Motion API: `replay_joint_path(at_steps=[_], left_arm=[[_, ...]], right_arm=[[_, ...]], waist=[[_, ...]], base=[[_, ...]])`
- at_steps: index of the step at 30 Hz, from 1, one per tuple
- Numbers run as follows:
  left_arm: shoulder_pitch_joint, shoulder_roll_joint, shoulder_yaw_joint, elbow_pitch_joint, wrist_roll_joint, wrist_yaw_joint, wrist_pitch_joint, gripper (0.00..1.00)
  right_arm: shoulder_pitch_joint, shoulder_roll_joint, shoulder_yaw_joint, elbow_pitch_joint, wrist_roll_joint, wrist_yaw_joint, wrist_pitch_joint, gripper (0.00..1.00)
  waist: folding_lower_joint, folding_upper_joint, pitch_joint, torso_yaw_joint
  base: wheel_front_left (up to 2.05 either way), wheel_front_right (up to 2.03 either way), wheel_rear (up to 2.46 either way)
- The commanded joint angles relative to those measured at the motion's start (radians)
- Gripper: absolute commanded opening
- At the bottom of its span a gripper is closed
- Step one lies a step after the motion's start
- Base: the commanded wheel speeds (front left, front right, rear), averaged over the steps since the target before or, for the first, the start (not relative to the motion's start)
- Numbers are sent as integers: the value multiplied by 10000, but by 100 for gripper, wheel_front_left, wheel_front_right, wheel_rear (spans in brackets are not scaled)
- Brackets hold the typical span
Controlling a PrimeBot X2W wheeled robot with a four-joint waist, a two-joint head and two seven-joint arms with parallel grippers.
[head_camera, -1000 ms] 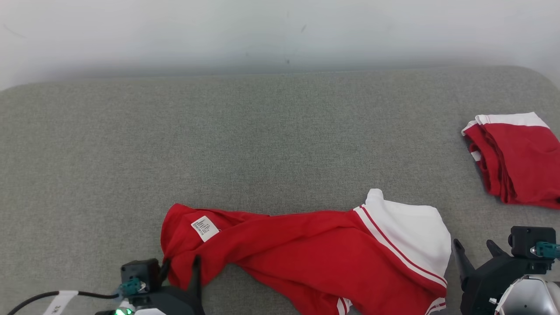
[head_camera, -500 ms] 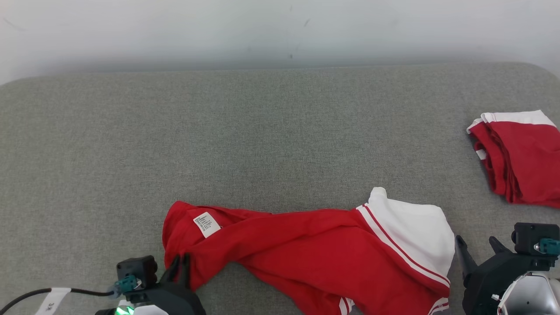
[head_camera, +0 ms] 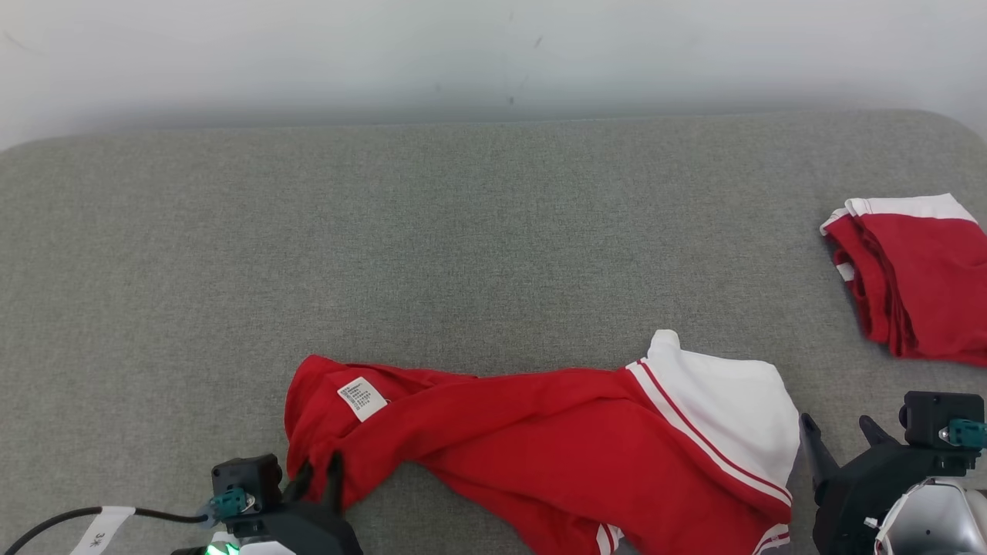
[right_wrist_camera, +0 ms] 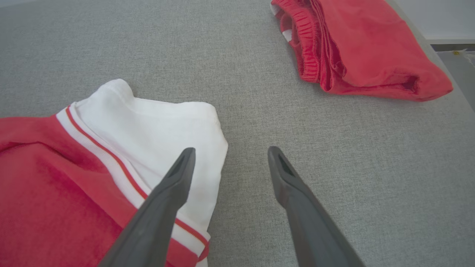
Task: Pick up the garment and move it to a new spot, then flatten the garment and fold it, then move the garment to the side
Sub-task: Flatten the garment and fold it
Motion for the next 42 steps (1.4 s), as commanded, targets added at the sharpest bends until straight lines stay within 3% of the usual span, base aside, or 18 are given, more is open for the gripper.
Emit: replay_joint_path(at_steps=[1,2,13,17,23,28,40,41,42], left_arm=[[-90,51,-21,31,32,-48,-74,10],[-123,56,-34,52,56,-51,-106,0],[-56,286,120,-463,385,268,-788,0],[62,213,-7,-772,431,384,-780,0],[156,232,-175,-937,397,367,-624,0],[256,280,-112,-850,240,367,-691,0],[328,322,-153,-1081,179,513,-575,0],[320,317,-166,-1090,175,509,-574,0],[307,312,-177,-1097,168,514,-566,0]], right_arm=[[-45,7,27,26,6,-27,-46,100],[-52,7,30,28,0,-27,-51,100],[-978,7,-383,84,-585,-27,170,100],[-1702,8,-710,653,-997,-27,434,100],[-2587,2,-920,2461,-1398,-27,853,100],[-2487,2,-635,3412,-1306,-27,743,100],[-2718,13,322,3967,-1098,-27,237,100],[-2779,13,296,4031,-1158,-27,210,95],[-2849,13,293,4107,-1174,-27,197,81]], waist=[[0,0,-6,-6],[0,0,-11,-11],[0,0,225,-121],[0,0,371,-64],[0,0,525,251],[0,0,477,348],[0,0,427,196],[0,0,435,203],[0,0,452,214]], base=[[0,0,0],[0,0,0],[0,0,0],[0,0,0],[0,0,0],[0,0,0],[0,0,0],[0,0,0],[0,0,0]])
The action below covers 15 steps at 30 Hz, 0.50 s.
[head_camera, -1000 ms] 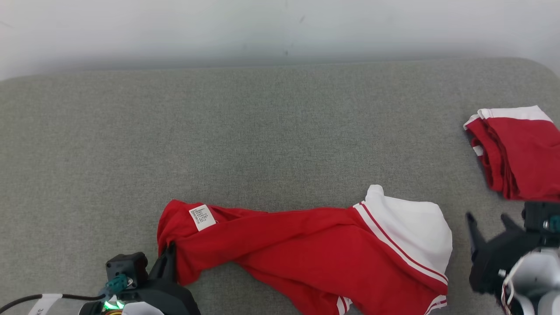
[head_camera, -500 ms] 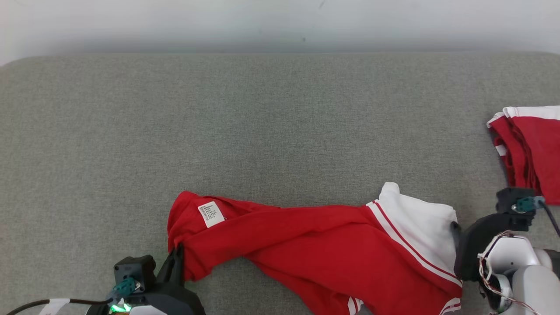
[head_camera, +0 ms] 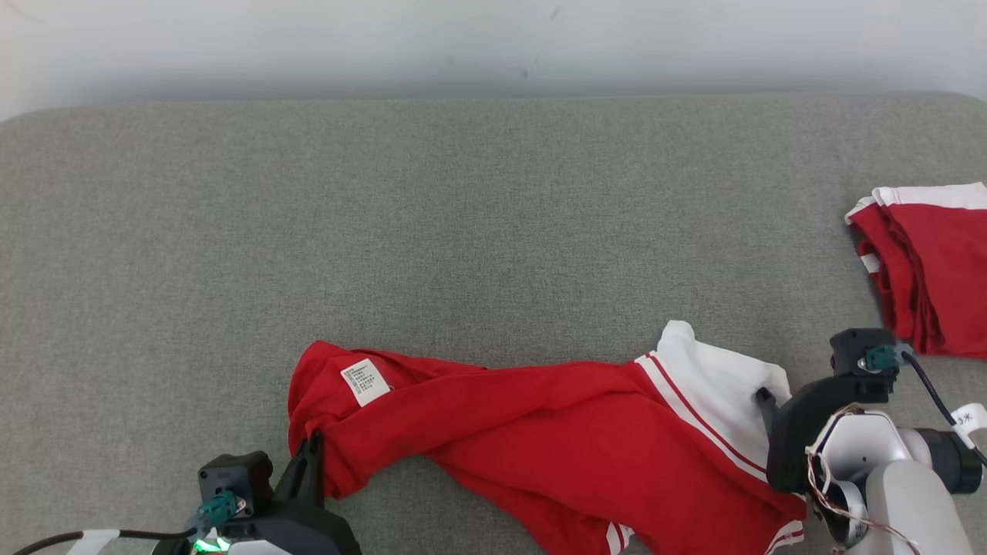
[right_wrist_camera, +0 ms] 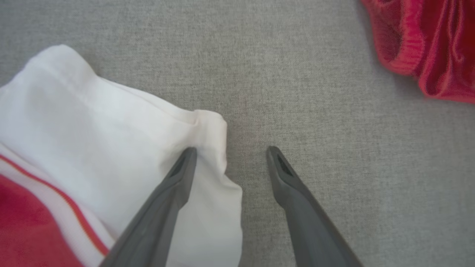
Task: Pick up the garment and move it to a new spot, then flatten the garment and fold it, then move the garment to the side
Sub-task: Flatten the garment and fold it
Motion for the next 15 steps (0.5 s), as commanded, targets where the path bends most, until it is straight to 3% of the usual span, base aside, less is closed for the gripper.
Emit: replay_joint_path(at_steps=[1,2,5,6,8,15], left_arm=[[57,7,-27,-24,-126,26,10,0],[28,4,-31,-26,-131,30,8,0],[-47,-7,-36,-2,-100,35,-22,0],[-76,-17,-41,16,-106,32,-34,0],[-117,-10,-26,42,-127,41,-69,0],[-216,60,159,-177,-156,21,-473,0]], right_arm=[[-140,21,18,161,-35,-27,-35,66],[-224,22,43,257,-68,-27,-58,51],[-461,16,131,566,-125,-27,-131,33],[-532,19,136,651,-155,-27,-145,15],[-653,16,90,702,-234,-27,-260,3],[-637,12,-91,271,-398,-27,-562,0]], waist=[[0,0,37,21],[0,0,63,33],[0,0,124,76],[0,0,137,101],[0,0,144,143],[0,0,68,139]], base=[[0,0,0],[0,0,0],[0,0,0],[0,0,0],[0,0,0],[0,0,0]])
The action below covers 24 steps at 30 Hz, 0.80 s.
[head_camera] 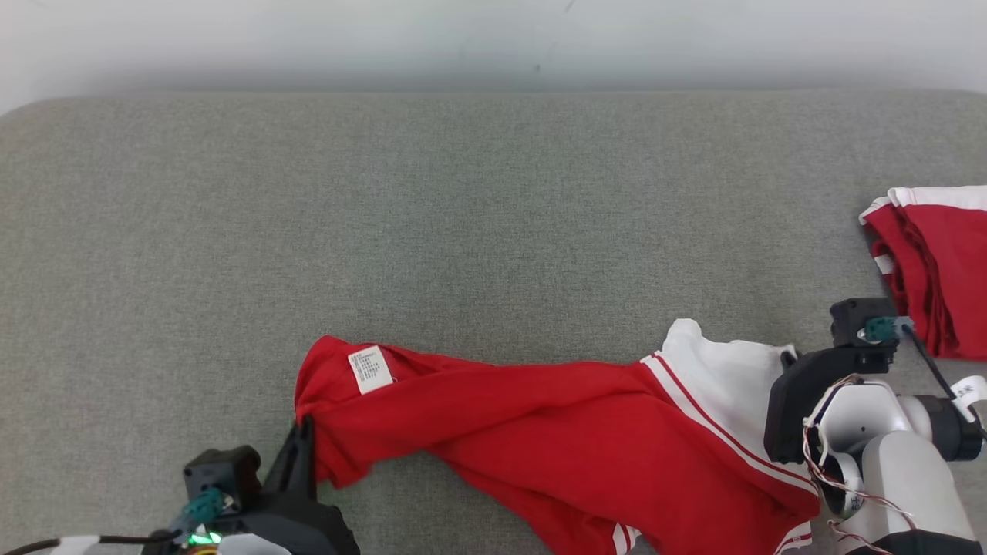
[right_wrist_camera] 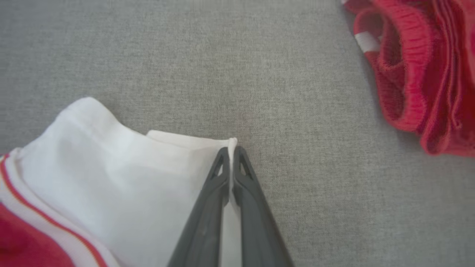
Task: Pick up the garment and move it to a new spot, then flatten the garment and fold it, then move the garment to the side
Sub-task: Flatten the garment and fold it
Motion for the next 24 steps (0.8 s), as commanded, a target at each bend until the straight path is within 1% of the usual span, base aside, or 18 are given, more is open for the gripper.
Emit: replay_joint_path(at_steps=[1,4,7,9,12,14,16,18,19,21,24], left_arm=[[-204,67,138,-222,-27,-37,-283,0],[-285,-31,341,-500,-245,-130,-564,0],[-548,-51,686,-866,-640,-344,-821,0],[-922,-62,902,-1044,-875,-524,-851,0],[-1702,103,1268,-1196,-1202,-742,-834,0],[-2382,295,1547,-1246,-1281,-835,-738,0],[-3220,529,1723,-1169,-1310,-1000,-617,0],[-4086,733,1908,-1084,-1423,-1052,-387,0],[-4535,889,1978,-1013,-1406,-1044,-208,0],[-5515,984,2190,-857,-1597,-1046,21,0],[-6937,1340,2338,-551,-1540,-1194,262,0]], right_arm=[[51,-2,-23,-275,-17,-27,-118,0],[-51,-48,-4,-597,48,-27,-227,0],[-395,-148,33,-1116,302,-27,-611,0],[-620,-267,248,-1270,472,-27,-771,0],[-1340,-499,815,-1330,1233,-27,-805,0],[-2108,-772,1220,-1329,1762,-27,-778,0],[-2927,-1114,1618,-1135,2007,-27,-879,0],[-3920,-1366,2045,-919,2068,-27,-1059,0],[-4506,-1454,2257,-801,2085,-27,-1274,0],[-5656,-1661,2549,-587,1814,-27,-2211,0],[-7139,-1878,2968,248,1361,-27,-3416,0]], waist=[[0,0,-28,-49],[0,0,6,-96],[0,0,191,-193],[0,0,390,-251],[0,0,844,-349],[0,0,1273,-466],[0,0,1723,-579],[0,0,2268,-696],[0,0,2533,-762],[0,0,2956,-854],[0,0,3407,-976]], base=[[0,0,0],[0,0,0],[0,0,0],[0,0,0],[0,0,0],[0,0,0],[0,0,0],[0,0,0],[0,0,0],[0,0,0],[0,0,0]])
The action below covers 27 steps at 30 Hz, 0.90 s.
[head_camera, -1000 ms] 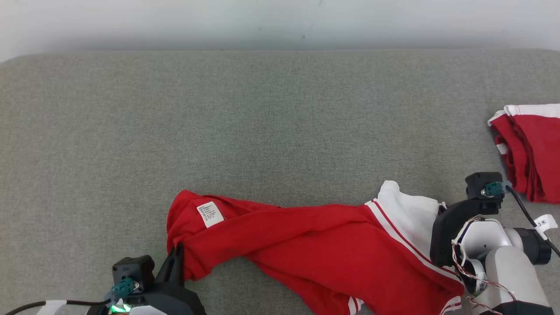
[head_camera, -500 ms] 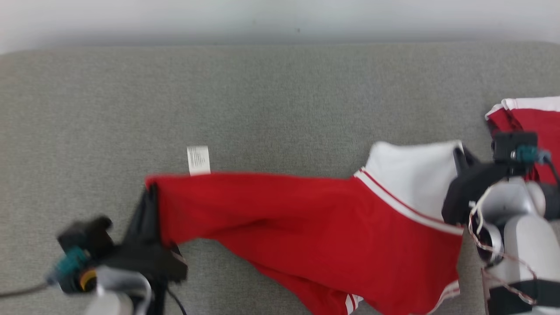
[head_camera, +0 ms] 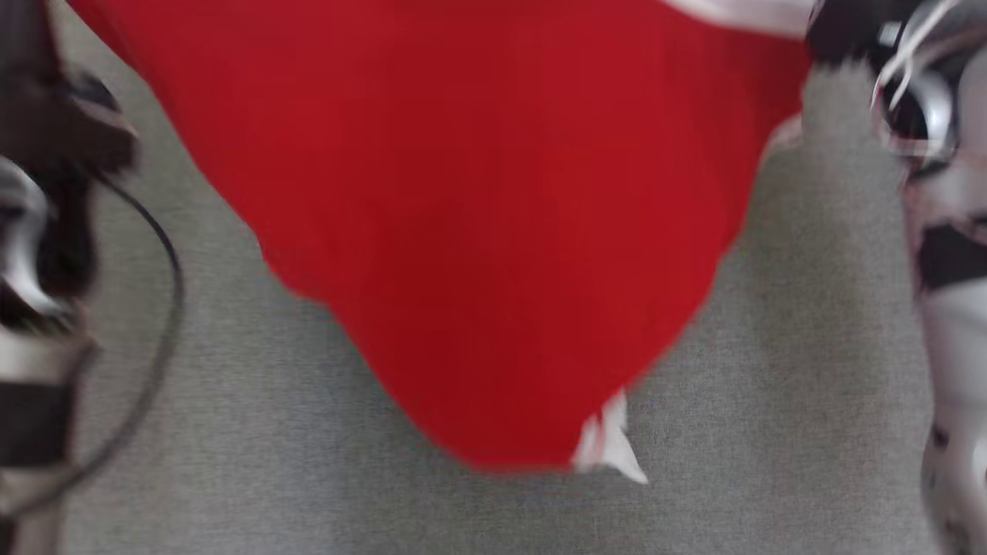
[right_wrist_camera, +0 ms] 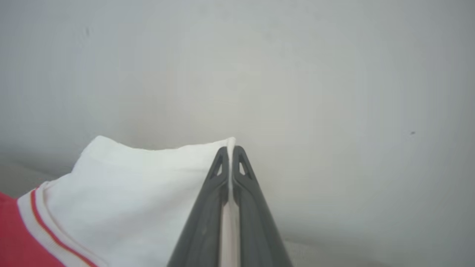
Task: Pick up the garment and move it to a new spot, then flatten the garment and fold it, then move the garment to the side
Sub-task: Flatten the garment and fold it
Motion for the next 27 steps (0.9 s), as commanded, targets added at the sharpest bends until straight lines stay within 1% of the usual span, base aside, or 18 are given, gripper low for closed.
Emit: replay_joint_path(at_steps=[1,3,7,11,13,17,20,22,24,25,27], left_arm=[[-719,231,71,171,111,-112,30,0],[-1492,491,129,468,321,-159,-60,0],[-2763,678,283,919,524,-318,-544,0],[-3861,621,607,1313,376,-569,-1372,0],[-4272,578,674,1472,379,-721,-1822,0],[-4977,603,900,1696,444,-985,-2551,0],[-5311,615,969,1790,582,-1268,-2838,0],[-5417,499,1140,1748,649,-1371,-2950,0],[-5380,430,1229,1742,679,-1428,-2975,0],[-5046,365,1239,1869,805,-1625,-3005,0],[-4657,247,1211,2031,986,-1780,-3009,0]], right_arm=[[-731,-109,24,398,-269,-27,-556,0],[-1682,-59,32,930,-715,-27,-1354,0],[-3150,240,-389,1888,-1823,-27,-2828,0],[-4408,750,-1309,2373,-2747,-27,-4258,0],[-4859,977,-1711,2494,-3093,-27,-4697,0],[-5772,1185,-2358,2299,-3567,-27,-5009,0],[-6209,1282,-2466,1470,-3544,-27,-5017,0],[-6234,1229,-2392,865,-3489,-27,-5003,0],[-6182,1156,-2358,625,-3479,-27,-5003,0],[-5791,1065,-2273,627,-3437,-27,-5005,0],[-5398,932,-1920,868,-3426,-27,-5006,0]], waist=[[-3,-2,1140,-432],[-3,-2,1287,-500],[-3,-2,1188,-624],[-3,-2,1039,-701],[-3,-2,921,-693],[-3,-2,731,-658],[-3,-2,788,-579],[-3,-2,913,-538],[-3,-2,985,-520],[-3,-2,1139,-502],[-3,-2,1289,-490]], base=[[0,0,0],[0,0,0],[0,0,0],[0,0,0],[0,0,0],[0,0,0],[0,0,0],[0,0,0],[0,0,0],[0,0,0],[0,0,0]])
